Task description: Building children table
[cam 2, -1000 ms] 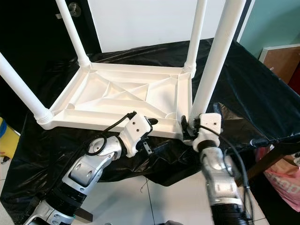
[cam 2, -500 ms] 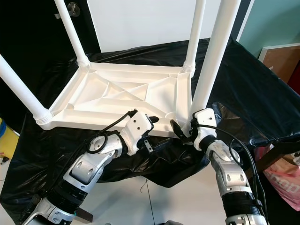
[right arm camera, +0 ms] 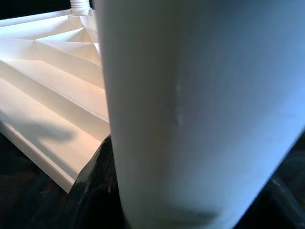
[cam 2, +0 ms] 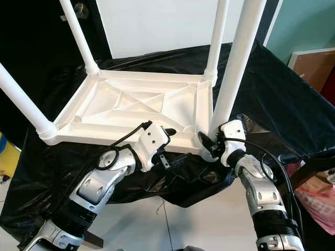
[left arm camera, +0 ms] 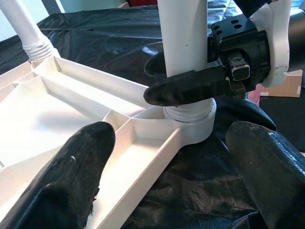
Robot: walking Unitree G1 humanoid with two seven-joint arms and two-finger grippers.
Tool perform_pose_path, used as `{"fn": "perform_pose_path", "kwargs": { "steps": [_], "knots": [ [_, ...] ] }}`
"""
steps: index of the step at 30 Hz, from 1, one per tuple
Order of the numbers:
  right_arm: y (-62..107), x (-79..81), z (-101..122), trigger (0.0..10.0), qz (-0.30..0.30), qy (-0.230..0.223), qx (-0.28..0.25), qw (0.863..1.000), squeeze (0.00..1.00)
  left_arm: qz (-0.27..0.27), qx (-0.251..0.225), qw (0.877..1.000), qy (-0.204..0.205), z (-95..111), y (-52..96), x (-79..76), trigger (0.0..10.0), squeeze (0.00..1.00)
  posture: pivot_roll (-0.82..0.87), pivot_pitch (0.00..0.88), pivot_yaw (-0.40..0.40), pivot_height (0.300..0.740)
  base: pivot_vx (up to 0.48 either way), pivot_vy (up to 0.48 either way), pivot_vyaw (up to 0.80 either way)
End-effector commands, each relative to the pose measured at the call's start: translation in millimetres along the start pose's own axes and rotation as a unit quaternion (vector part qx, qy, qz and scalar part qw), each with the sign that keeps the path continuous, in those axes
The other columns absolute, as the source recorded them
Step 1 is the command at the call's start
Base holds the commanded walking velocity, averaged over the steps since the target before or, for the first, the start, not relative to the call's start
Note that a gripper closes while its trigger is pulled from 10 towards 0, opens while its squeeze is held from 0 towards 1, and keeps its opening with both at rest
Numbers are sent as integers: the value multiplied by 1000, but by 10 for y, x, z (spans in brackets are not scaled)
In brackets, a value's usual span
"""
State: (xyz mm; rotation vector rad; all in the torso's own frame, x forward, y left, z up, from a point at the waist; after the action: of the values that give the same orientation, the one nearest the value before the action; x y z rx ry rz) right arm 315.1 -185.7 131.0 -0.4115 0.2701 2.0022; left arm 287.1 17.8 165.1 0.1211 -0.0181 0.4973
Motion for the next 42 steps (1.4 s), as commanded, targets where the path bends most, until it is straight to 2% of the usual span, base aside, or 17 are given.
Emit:
{"fn": "perform_pose_path", "kwargs": {
  "steps": [1, 3, 6, 8, 11, 12, 14, 18, 20, 22, 23, 24, 26, 31, 36, 42],
  "knots": [
    [13, 178, -114, 10000, 23, -14, 26, 999, 0, -2, 4, 1000, 0, -24, 10, 1, 10000, 0, -185, 55, 3, 740, 0, 0, 0],
    [9, 210, -120, 10000, 9, -14, 31, 999, 0, -3, 4, 1000, 1, -26, 8, -6, 10000, 0, -188, 55, 4, 740, 0, 0, 0],
    [-18, 319, -141, 10000, -45, -20, 49, 998, 0, -5, 4, 1000, 2, -30, 0, -17, 10000, 0, -187, 57, 6, 740, 0, 0, 0],
    [-24, 333, -142, 10000, -58, -25, 54, 997, 0, -6, 4, 1000, 2, -30, 0, -17, 10000, 0, -187, 57, 6, 740, 0, 0, 0],
    [-44, 329, -164, 10000, -120, -53, 80, 988, 0, -6, 5, 1000, 2, -34, 2, -18, 10000, 0, -187, 56, 7, 740, 0, 0, 0],
    [-44, 329, -164, 10000, -120, -53, 80, 988, 0, -6, 5, 1000, 2, -34, 2, -18, 10000, 0, -187, 56, 7, 740, 0, 0, 0],
    [-62, 352, -177, 10000, -164, -70, 100, 979, 0, -7, 6, 1000, 3, -38, 3, -21, 10000, 0, -185, 57, 5, 740, 0, 0, 0],
    [-87, 417, -169, 10000, -193, -81, 111, 972, 0, -6, 6, 1000, 3, -40, 4, -21, 10000, 0, -181, 57, 3, 740, 0, 0, 0],
    [-104, 481, -168, 10000, -225, -94, 125, 962, 0, -5, 6, 1000, 3, -41, 8, -21, 10000, 0, -175, 56, -2, 740, 0, 0, 0],
    [-104, 481, -168, 10000, -225, -94, 125, 962, 0, -5, 6, 1000, 3, -41, 8, -21, 10000, 0, -175, 56, -2, 740, 0, 0, 0],
    [-104, 494, -177, 10000, -246, -100, 136, 954, 0, -4, 6, 1000, 3, -41, 10, -19, 10000, 0, -173, 55, -3, 740, 0, 0, 0],
    [-104, 494, -177, 10000, -246, -100, 136, 954, 0, -4, 6, 1000, 3, -41, 10, -19, 10000, 0, -173, 55, -3, 740, 0, 0, 0],
    [-95, 515, -183, 10000, -287, -114, 154, 939, 0, 0, 5, 1000, 4, -38, 18, -10, 10000, 0, -166, 55, -7, 740, 0, 0, 0],
    [-101, 512, -154, 10000, -296, -121, 151, 935, 0, 1, 5, 1000, 4, -40, 22, -16, 10000, 0, -165, 53, -8, 740, 0, 0, 0],
    [-151, 583, -65, 10000, -285, -128, 136, 940, 0, 1, 6, 1000, 4, -41, 27, -10, 10000, 0, -161, 51, -9, 740, 0, 0, 0],
    [-153, 575, -44, 10000, -289, -127, 132, 940, 0, 0, 6, 1000, 3, -44, 27, -16, 10000, 0, -162, 48, -10, 740, 0, 0, 0]
  ]
}}
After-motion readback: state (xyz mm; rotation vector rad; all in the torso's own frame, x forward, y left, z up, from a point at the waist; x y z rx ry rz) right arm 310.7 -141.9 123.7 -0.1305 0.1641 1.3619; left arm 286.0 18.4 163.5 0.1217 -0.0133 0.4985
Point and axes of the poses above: a point about 5 cm out from each wrist's last joint towards the gripper, its own y axis pointing back from the gripper into the wrist, its own z axis along the axis of the wrist's last joint, x = y × z, the point moved 1 cm from there along -y, pointing out of the wrist towards the gripper, and after that the axes turned 14 degrees about y, right-handed, at the moved point
